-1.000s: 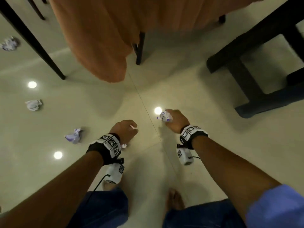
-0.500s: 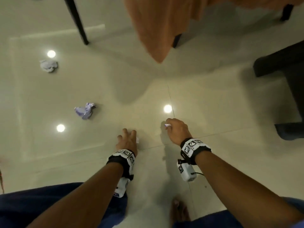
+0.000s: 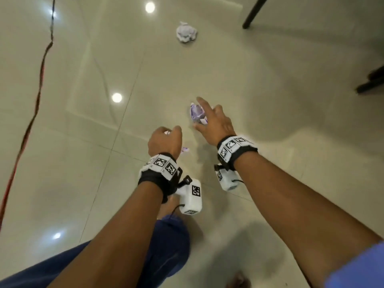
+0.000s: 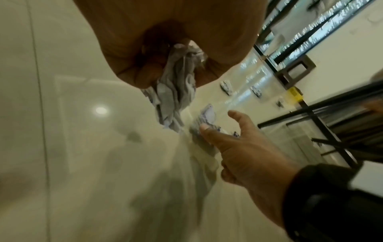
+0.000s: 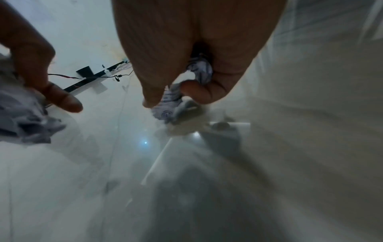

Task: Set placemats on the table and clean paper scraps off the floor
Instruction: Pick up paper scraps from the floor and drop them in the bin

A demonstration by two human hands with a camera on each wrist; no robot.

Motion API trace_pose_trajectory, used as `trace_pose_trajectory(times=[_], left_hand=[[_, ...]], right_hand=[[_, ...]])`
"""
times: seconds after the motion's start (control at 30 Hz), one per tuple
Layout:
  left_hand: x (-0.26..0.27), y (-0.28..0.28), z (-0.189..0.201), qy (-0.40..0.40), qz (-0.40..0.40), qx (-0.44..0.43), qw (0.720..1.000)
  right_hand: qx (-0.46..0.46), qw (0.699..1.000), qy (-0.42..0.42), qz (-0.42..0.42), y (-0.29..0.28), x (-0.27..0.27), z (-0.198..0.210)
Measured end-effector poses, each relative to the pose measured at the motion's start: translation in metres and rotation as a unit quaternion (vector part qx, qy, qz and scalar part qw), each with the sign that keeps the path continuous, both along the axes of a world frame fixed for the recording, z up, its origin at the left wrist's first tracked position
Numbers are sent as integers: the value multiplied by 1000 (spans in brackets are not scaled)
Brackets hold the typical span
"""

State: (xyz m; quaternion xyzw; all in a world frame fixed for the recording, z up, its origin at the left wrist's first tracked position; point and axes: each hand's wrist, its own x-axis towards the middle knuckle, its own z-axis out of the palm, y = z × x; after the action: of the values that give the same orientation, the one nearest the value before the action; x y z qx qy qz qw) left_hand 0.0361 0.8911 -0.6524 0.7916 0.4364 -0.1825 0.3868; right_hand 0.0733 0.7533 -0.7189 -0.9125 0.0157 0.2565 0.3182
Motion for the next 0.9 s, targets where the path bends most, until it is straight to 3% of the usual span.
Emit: trace_pose_trajectory(times=[0.13,0.23,0.3,0.47,0.57,0.73,0.9], left_hand=[[31,40,7,-18,-1,4,1000],[46,58,26,-30,-6,-15,999],[56,70,51,-34,6,-45,998],[83,112,115,-48,-7,-70,996],[109,138,134,-67,-19,-89,994],[173,164,102,-81,-29,-156,984],[229,163,53,-82,-28,-180,980]], right_hand=[[-86,996,18,34,38,24,-22],[-97,994,37,20,31,34,-8],[-95,993,76,3,21,41,20],[-170,978,105,63,28,89,102],[-161,984,77,18,46,140,118],[-130,990,43,23,74,238,73],[-170,972,59,148,88,281,11]])
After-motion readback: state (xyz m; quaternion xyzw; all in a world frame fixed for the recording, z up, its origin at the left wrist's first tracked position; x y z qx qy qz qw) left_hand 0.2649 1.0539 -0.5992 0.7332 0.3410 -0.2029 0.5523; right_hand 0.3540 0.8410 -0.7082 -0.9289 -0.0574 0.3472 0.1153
